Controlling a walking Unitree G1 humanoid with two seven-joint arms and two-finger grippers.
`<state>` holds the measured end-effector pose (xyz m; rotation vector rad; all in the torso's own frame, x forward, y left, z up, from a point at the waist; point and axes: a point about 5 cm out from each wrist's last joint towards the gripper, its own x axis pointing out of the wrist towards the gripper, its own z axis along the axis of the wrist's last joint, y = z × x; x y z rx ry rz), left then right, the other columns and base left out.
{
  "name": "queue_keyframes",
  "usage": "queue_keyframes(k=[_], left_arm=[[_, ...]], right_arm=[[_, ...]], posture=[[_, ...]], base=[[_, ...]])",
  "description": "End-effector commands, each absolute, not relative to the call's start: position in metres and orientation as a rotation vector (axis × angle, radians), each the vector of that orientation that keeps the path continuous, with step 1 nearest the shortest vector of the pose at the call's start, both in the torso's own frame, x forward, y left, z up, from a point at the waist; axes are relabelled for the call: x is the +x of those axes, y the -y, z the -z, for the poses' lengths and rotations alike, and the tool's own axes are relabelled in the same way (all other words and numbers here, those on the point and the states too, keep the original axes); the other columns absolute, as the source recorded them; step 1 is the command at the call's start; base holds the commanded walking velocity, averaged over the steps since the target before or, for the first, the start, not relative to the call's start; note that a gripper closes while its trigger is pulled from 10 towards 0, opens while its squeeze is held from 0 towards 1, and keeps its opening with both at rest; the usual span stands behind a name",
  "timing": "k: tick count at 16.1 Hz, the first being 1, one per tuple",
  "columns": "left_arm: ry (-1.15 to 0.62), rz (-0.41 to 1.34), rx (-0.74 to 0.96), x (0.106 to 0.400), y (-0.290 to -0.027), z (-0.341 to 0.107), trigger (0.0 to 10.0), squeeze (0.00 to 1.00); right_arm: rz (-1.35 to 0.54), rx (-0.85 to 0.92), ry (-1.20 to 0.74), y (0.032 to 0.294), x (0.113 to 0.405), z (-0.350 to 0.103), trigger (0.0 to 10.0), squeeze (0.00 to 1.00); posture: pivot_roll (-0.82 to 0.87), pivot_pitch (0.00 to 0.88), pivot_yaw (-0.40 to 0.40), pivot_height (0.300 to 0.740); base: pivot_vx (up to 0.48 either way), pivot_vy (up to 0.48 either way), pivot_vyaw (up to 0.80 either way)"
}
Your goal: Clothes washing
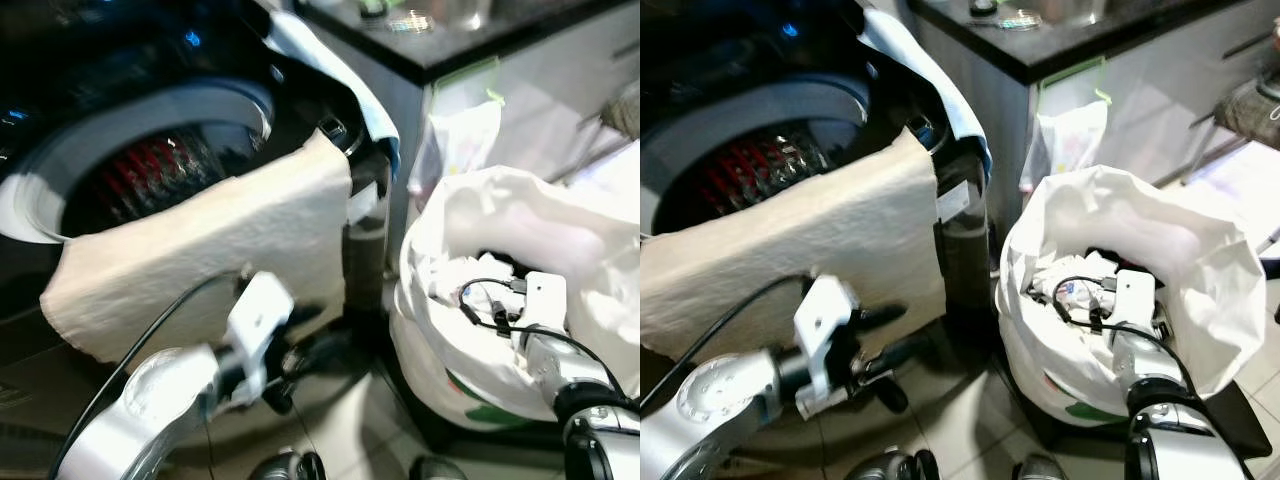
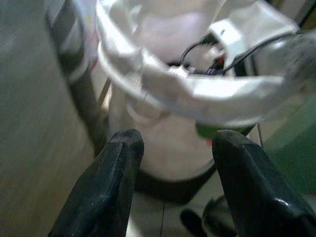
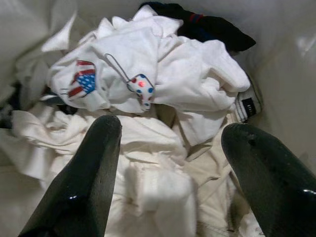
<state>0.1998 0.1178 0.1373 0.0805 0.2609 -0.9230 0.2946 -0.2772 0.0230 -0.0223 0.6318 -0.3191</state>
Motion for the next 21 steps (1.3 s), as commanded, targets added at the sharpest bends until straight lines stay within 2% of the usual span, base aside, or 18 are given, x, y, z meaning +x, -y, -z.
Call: queue_keyframes(k=[1,2,4,6,8,9,10,13,16,21], left_arm=[[-0.257,0.851,0.112,0.201,-0.126,-0.140,10.0,0.00],[-0.235,0.741,0.135,0.204,-0.133,-0.140,10.0,0.00],[-0.112,0.571,0.042,0.221,-0.132,-0.162,10.0,0.00],[-0.077,0.701,-0.002,0.214,-0.119,-0.172,10.0,0.00],[-0.097,0.749,-0.007,0.204,-0.114,-0.173,10.0,0.00],[-0.101,0.745,-0.014,0.201,-0.114,-0.173,10.0,0.00],[-0.114,0.759,-0.022,0.198,-0.114,-0.175,10.0,0.00],[-0.133,0.748,-0.013,0.194,-0.115,-0.174,10.0,0.00],[-0.152,0.697,0.011,0.191,-0.116,-0.172,10.0,0.00],[-0.159,0.671,0.021,0.189,-0.119,-0.169,10.0,0.00]], right_arm=[[0.327,-0.022,-0.614,0.276,0.298,-0.025,10.0,1.00],[0.334,-0.039,-0.576,0.277,0.302,-0.030,10.0,1.00],[0.266,-0.071,-0.470,0.270,0.315,-0.044,10.0,1.00],[0.239,-0.105,-0.480,0.261,0.318,-0.042,10.0,1.00],[0.293,-0.114,-0.517,0.266,0.314,-0.038,10.0,1.00],[0.325,-0.092,-0.550,0.270,0.311,-0.035,10.0,0.94],[0.374,-0.068,-0.587,0.276,0.306,-0.032,10.0,0.00],[0.419,-0.050,-0.616,0.281,0.301,-0.028,10.0,0.00],[0.415,-0.030,-0.646,0.274,0.293,-0.016,10.0,0.00],[0.418,-0.024,-0.575,0.270,0.297,-0.020,10.0,0.00]], posture=[[0.13,0.231,0.151,0.740],[0.15,0.258,0.147,0.740],[0.19,0.309,0.149,0.740],[0.21,0.328,0.155,0.740],[0.23,0.331,0.153,0.740],[0.23,0.333,0.153,0.740],[0.24,0.342,0.144,0.740],[0.25,0.346,0.127,0.740],[0.26,0.348,0.108,0.740],[0.24,0.335,0.091,0.740]], base=[[0.000,0.000,0.00],[0.000,0.000,0.00],[0.000,0.000,0.00],[0.000,0.000,0.00],[0.000,0.000,0.00],[0.000,0.000,0.00],[0.000,0.000,0.00],[0.000,0.000,0.00],[0.000,0.000,0.00],[0.000,0.000,0.00]])
